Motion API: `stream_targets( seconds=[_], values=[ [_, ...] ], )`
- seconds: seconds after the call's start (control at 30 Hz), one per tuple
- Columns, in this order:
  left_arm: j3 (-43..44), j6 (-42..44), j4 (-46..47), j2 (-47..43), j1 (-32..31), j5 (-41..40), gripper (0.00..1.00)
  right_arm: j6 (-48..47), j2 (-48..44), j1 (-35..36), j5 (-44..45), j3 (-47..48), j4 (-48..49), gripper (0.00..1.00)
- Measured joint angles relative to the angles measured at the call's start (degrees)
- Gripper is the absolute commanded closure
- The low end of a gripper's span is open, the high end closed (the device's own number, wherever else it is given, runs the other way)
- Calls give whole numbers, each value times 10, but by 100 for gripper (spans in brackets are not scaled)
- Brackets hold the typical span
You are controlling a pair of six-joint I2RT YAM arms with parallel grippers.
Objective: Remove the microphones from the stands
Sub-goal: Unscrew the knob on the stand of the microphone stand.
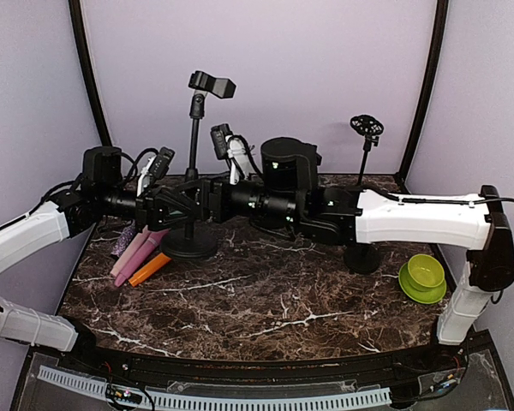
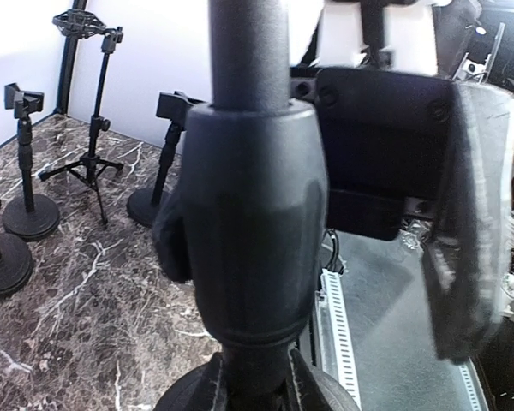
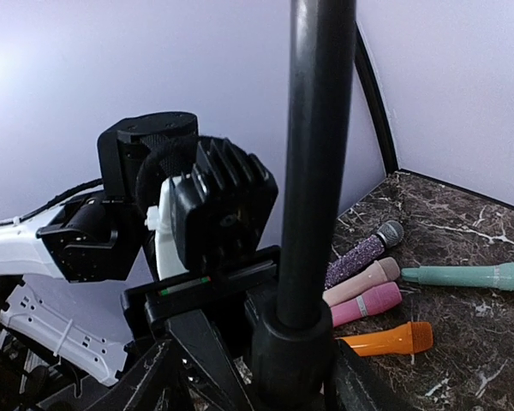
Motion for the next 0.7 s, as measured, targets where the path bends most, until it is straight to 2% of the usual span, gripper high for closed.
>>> stream_targets(
  seconds=[0.13,0.33,0.47,0.57,0.7],
  values=[
    [0,14,-9,0,0,-14,100,-15,21,8,37,45,-29,53],
    [0,26,-21,0,0,-24,100,-21,52,9,73,91,-62,80],
    [0,31,-30,0,0,-31,100,-19,55,9,83,92,-70,85],
    [0,31,-30,0,0,-31,100,-19,54,10,83,92,-69,93],
    [0,29,-30,0,0,-20,100,-19,47,8,62,73,-44,95]
  ],
)
